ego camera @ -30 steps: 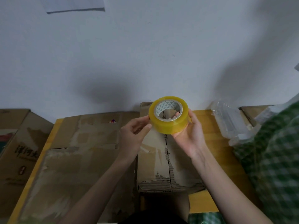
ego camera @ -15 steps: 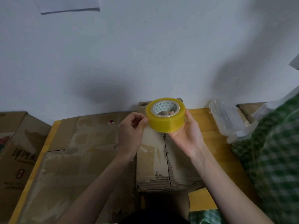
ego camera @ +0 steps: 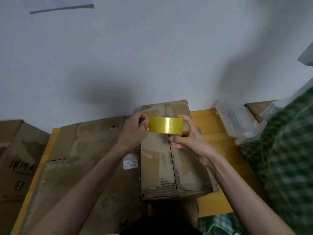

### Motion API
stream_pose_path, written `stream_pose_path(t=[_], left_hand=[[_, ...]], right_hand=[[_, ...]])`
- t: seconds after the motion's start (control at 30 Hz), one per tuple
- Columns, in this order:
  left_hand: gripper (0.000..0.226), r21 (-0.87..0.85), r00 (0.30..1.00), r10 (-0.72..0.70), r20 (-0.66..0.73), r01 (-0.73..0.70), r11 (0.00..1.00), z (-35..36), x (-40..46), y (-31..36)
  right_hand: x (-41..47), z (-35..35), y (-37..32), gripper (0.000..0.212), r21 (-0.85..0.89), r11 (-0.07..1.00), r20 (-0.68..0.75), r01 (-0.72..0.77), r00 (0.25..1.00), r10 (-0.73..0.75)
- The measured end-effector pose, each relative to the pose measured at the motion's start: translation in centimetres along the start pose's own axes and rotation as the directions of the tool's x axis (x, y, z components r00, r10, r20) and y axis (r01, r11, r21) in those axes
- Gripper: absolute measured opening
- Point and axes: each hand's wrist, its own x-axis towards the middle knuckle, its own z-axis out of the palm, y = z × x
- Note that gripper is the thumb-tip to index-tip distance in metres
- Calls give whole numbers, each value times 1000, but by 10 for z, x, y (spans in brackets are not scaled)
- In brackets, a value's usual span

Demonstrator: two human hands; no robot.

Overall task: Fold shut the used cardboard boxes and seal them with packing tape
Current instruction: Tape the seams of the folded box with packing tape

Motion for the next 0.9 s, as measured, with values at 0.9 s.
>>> stream_pose_path(t=[0.9], left_hand=[[19, -84, 949, 301, 98, -293, 952, -36, 0, -8]], right_hand=[[15, 8, -1, 33, -2, 1000, -45, 21, 999, -21]])
